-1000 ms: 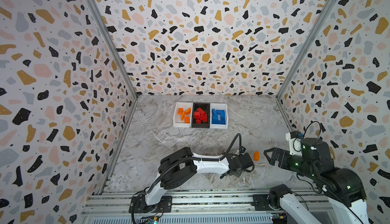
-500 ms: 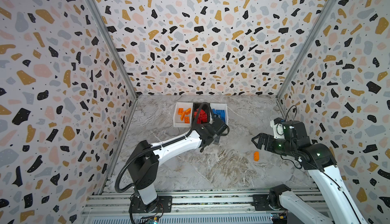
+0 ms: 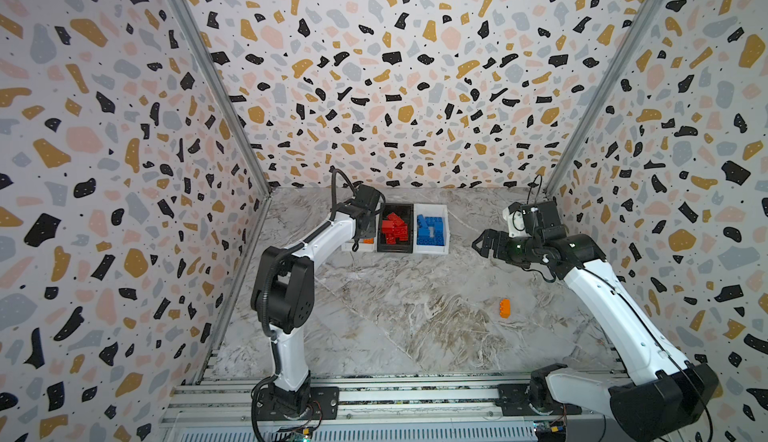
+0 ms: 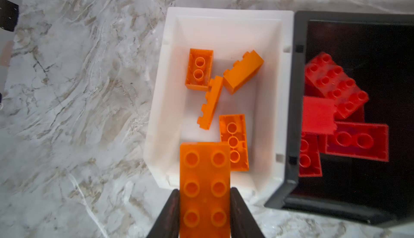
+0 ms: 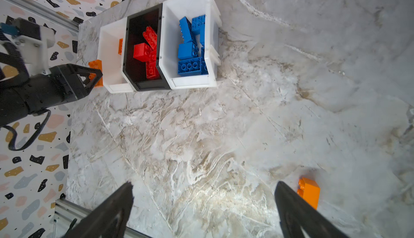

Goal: Sort the legos into containers by color

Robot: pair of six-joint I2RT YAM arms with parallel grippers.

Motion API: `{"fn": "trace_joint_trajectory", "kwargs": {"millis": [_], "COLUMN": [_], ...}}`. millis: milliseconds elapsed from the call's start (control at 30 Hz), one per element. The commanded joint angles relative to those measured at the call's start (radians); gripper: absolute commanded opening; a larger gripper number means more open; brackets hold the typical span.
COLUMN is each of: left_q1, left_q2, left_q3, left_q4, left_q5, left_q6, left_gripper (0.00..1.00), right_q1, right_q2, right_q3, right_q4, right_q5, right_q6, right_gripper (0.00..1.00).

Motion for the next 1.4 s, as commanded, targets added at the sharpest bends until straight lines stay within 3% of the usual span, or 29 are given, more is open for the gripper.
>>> {"fn": "trace_joint_trajectory", "kwargs": {"millis": [0,167,333,533,633,767,900,1033,1200,1367], "left_q1": [0.035,0.066,0.071,0.07,0.069,0.049,-0.056,-0.218,-0.402,-0.46], "left_q2": [0.068,0.186,0.251,0.211,0.107,-0.136,-0.317,-0.375,-0.398,-0.419], "left_q3": [0.109,0.26,0.351,0.339,0.213,-0.132,-0.395,-0.502,-0.605,-0.66], "left_q4": [0.013,-0.03,-0.045,-0.035,0.049,0.319,0.51,0.535,0.622,0.694], "left_q5": [0.058,0.081,0.115,0.15,0.192,0.254,0.313,0.353,0.387,0.376], "left_q6": [0.023,0.047,0.054,0.039,0.004,-0.093,-0.099,-0.056,-0.086,-0.135], "left_gripper": [0.3,0.38,0.75,0.91,0.94,1.0,1.0,1.0,1.0,1.0], "right_q1": [-0.001,-0.002,-0.001,-0.001,-0.001,-0.008,-0.024,-0.037,-0.078,-0.13], "right_q2": [0.034,0.057,0.054,0.054,0.054,0.031,0.003,-0.014,-0.01,0.001], "right_q3": [0.039,0.006,-0.051,-0.128,-0.178,-0.276,-0.373,-0.415,-0.471,-0.531], "right_q4": [0.037,0.035,0.023,-0.033,-0.074,-0.093,-0.062,-0.043,-0.022,0.052], "right_q5": [0.017,0.08,0.108,0.164,0.198,0.239,0.225,0.241,0.259,0.256], "right_q6": [-0.002,0.038,0.081,0.128,0.15,0.178,0.196,0.19,0.157,0.105], "right_gripper": [0.99,0.99,0.99,0.99,0.99,0.97,0.93,0.9,0.89,0.82]}}
